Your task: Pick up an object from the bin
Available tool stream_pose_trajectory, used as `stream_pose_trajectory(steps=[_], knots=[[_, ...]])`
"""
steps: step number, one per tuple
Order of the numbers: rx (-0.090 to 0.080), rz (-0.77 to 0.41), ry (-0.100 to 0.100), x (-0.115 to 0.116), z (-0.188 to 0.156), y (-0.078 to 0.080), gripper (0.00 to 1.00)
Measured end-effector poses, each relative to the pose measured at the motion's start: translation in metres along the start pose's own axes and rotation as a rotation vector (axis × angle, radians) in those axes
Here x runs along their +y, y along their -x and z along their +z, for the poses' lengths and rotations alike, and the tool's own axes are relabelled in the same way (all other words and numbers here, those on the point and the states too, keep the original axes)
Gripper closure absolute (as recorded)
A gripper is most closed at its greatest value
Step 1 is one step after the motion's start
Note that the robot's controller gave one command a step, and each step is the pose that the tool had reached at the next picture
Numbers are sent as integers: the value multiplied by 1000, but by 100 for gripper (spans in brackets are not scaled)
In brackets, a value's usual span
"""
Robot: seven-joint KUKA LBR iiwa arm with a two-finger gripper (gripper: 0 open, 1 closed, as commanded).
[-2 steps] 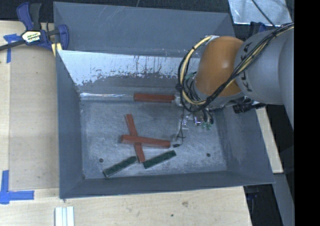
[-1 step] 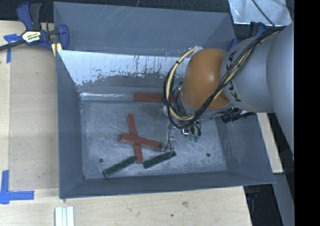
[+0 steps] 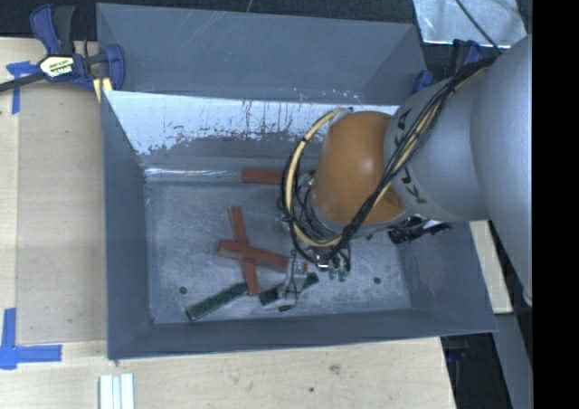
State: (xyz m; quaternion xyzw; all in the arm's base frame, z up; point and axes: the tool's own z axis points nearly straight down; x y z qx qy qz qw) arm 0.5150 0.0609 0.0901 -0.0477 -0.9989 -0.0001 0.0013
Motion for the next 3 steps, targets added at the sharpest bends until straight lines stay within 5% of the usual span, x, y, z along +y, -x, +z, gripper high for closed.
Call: stream_pose_trajectory(steps=[1,2,3], knots=[[-5,-43,0,9,16,-13,100],[-5,-44,0,9,16,-13,100],[-4,-23,0,13,-114,-13,100]])
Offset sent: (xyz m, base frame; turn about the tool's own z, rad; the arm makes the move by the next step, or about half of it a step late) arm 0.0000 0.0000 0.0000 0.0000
